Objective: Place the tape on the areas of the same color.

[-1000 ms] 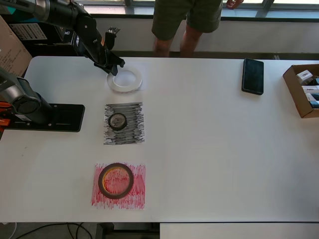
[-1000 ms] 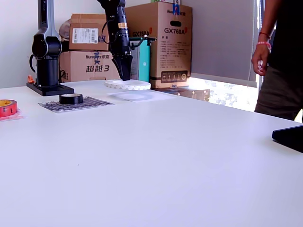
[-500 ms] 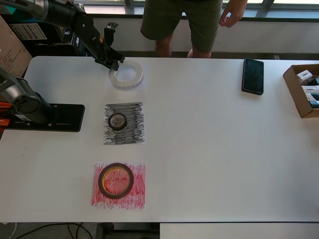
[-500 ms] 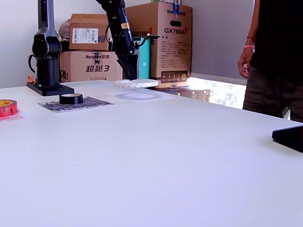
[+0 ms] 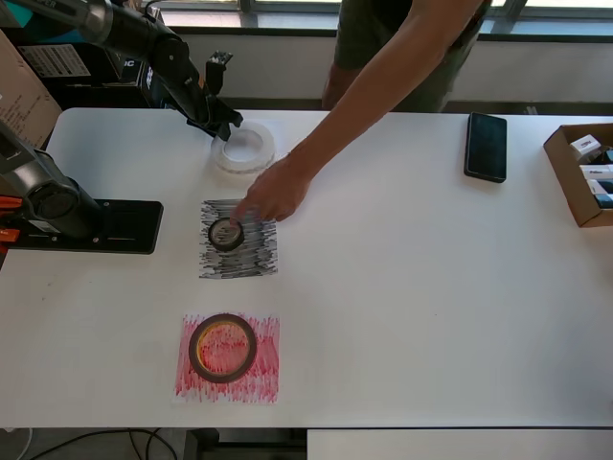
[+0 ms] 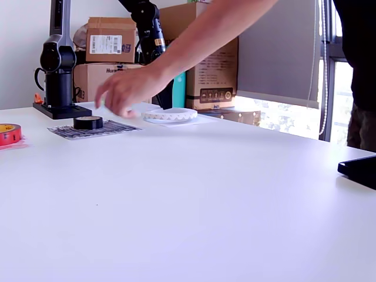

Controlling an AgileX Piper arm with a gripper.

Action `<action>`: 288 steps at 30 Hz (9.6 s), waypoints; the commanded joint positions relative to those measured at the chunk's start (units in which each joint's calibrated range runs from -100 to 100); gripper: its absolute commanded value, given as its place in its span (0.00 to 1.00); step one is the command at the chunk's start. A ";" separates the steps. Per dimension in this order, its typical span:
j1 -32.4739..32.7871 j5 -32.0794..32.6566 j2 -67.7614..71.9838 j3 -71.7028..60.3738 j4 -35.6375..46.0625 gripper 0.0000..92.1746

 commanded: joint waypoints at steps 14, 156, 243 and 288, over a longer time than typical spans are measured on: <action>0.06 0.46 -0.56 0.14 0.47 0.13; -39.32 -13.62 -66.98 12.95 5.81 0.79; -46.58 -13.70 15.90 -29.03 -5.39 0.78; -48.55 -14.27 31.24 -39.84 -5.39 0.58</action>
